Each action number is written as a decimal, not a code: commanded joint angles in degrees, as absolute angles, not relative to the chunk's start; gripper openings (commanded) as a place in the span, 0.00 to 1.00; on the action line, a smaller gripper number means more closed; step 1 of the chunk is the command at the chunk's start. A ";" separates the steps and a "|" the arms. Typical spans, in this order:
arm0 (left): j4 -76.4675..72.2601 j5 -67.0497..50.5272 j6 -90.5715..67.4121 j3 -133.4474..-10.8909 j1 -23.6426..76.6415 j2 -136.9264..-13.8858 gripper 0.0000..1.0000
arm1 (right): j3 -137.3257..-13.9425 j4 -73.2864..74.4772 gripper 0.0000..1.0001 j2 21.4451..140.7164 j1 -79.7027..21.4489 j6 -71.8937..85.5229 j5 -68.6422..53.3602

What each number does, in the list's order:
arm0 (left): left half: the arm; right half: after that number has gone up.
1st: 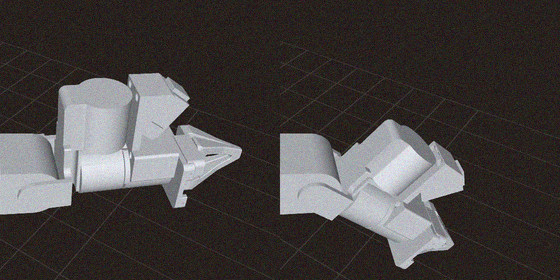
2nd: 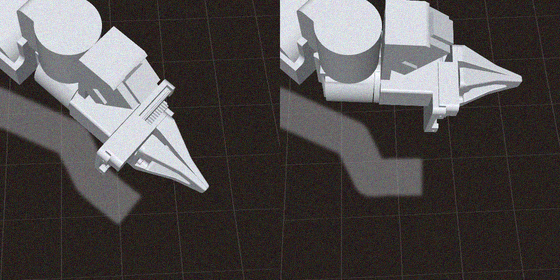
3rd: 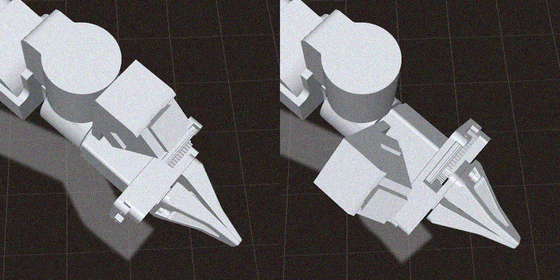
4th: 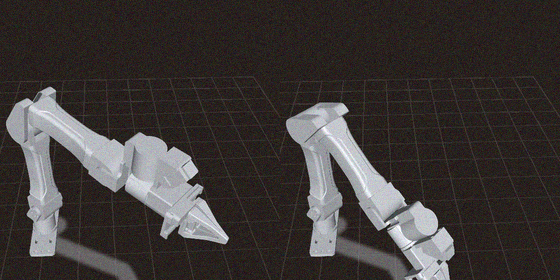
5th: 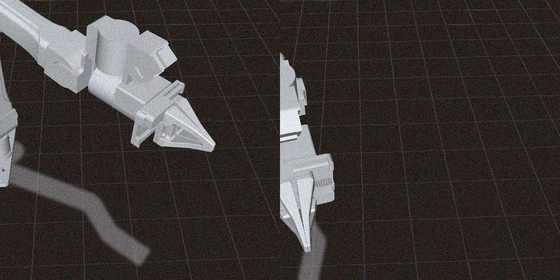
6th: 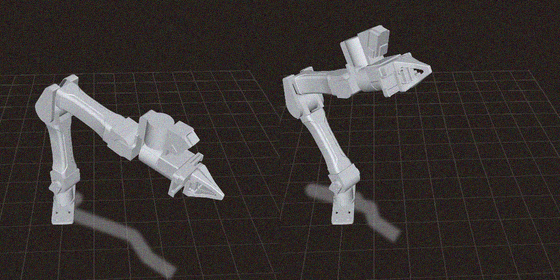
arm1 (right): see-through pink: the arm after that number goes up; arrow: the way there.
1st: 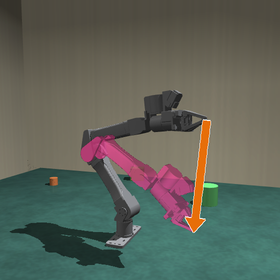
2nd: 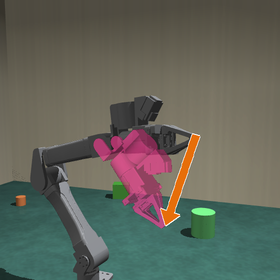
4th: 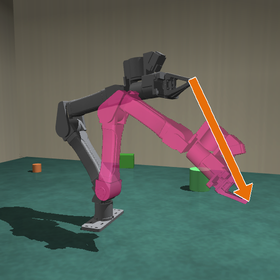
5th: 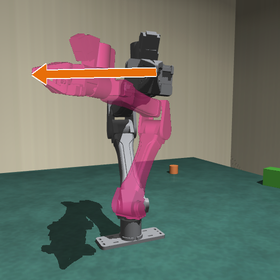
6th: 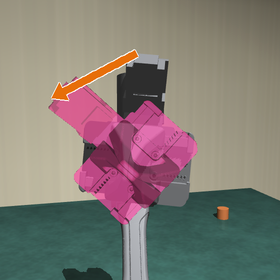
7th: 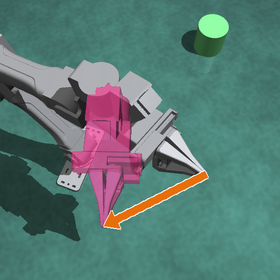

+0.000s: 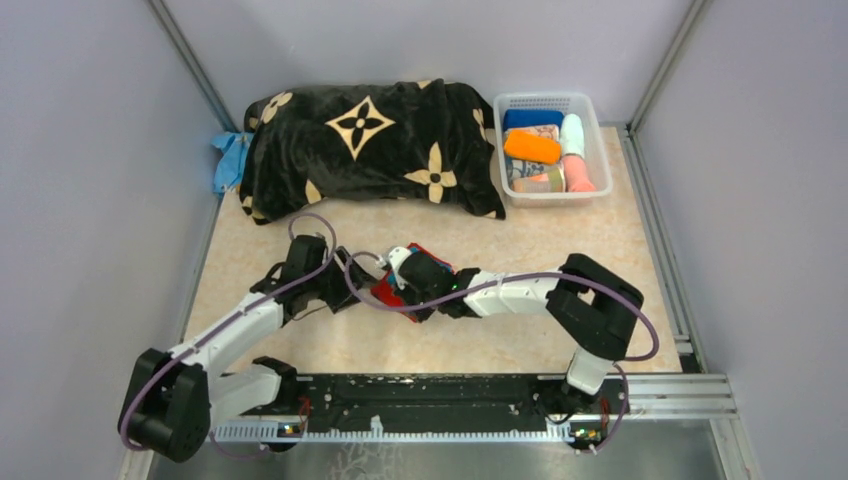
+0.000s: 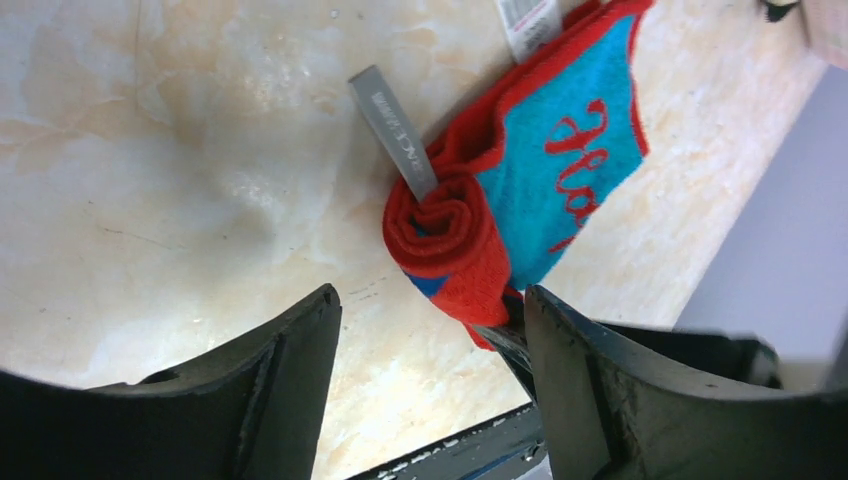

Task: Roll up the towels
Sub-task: Roll the towel at the center of the board.

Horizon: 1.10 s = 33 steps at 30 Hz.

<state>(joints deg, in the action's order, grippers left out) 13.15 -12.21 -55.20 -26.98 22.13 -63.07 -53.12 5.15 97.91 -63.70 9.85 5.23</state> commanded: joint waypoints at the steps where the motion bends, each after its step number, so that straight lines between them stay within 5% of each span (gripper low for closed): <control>1: 15.18 -11.05 -53.78 -27.96 22.20 -58.87 0.74 | -48.87 4.12 0.00 99.42 -57.91 17.09 -21.76; 11: 10.75 -17.23 -53.84 -26.60 22.39 -61.87 0.74 | -45.96 -7.64 0.00 104.79 -44.92 28.59 -46.03; 29: 6.15 -14.21 -53.80 -29.70 25.22 -77.97 0.58 | -45.59 -7.51 0.00 108.72 -39.55 31.51 -44.23; 33: 6.49 -13.56 -53.17 -30.28 25.19 -80.89 0.56 | -46.23 -3.04 0.12 102.91 -40.62 27.20 -39.89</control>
